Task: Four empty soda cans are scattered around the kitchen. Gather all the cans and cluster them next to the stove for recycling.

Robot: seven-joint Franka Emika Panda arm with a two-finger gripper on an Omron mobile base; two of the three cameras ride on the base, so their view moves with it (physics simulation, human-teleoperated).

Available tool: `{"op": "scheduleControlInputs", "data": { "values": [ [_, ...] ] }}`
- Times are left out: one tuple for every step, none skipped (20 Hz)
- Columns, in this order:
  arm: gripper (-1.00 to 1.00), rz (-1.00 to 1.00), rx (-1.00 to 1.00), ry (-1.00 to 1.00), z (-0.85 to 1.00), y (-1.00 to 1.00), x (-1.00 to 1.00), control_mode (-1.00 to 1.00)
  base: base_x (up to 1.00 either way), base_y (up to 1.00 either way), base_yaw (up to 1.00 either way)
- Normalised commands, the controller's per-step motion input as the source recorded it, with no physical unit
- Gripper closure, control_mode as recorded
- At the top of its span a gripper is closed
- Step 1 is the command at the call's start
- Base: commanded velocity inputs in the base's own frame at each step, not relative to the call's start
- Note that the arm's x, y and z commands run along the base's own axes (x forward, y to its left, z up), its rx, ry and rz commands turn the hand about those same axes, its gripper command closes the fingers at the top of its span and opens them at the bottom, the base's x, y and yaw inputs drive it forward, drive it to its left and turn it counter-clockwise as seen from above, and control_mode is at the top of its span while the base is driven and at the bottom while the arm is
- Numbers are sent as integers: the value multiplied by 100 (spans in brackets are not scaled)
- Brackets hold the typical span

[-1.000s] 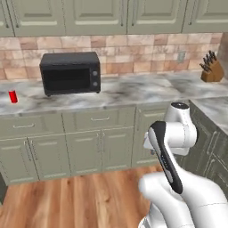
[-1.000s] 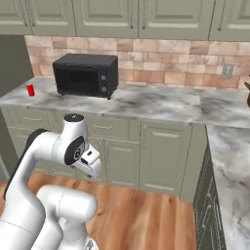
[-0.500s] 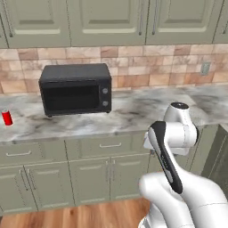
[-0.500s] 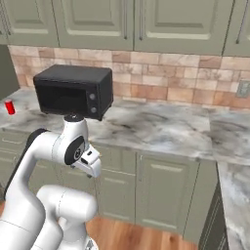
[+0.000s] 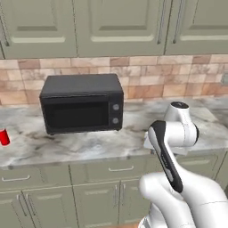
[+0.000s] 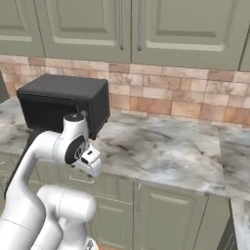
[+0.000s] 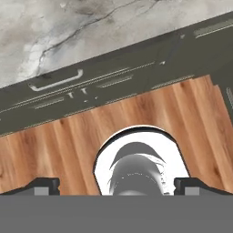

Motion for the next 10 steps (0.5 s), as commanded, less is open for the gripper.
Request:
{"op": "scheduleControlInputs", "data": {
  "values": [
    [-100, 0, 0, 0, 0, 0, 0, 100, 55, 40, 3],
    [-100, 0, 0, 0, 0, 0, 0, 100, 54, 44, 3],
    [-100, 0, 0, 0, 0, 0, 0, 100, 47, 50, 3],
    [-100, 0, 0, 0, 0, 0, 0, 100, 39, 61, 2],
    [-100, 0, 0, 0, 0, 0, 0, 100, 29, 74, 4],
    [-100, 0, 0, 0, 0, 0, 0, 100, 21, 83, 2],
    [-100, 0, 0, 0, 0, 0, 0, 100, 15, 90, 3],
    [-100, 0, 0, 0, 0, 0, 0, 100, 10, 94, 5],
    [-100, 0, 0, 0, 0, 0, 0, 100, 8, 94, 5],
    [-100, 0, 0, 0, 0, 0, 0, 100, 8, 94, 5]
  ]
}}
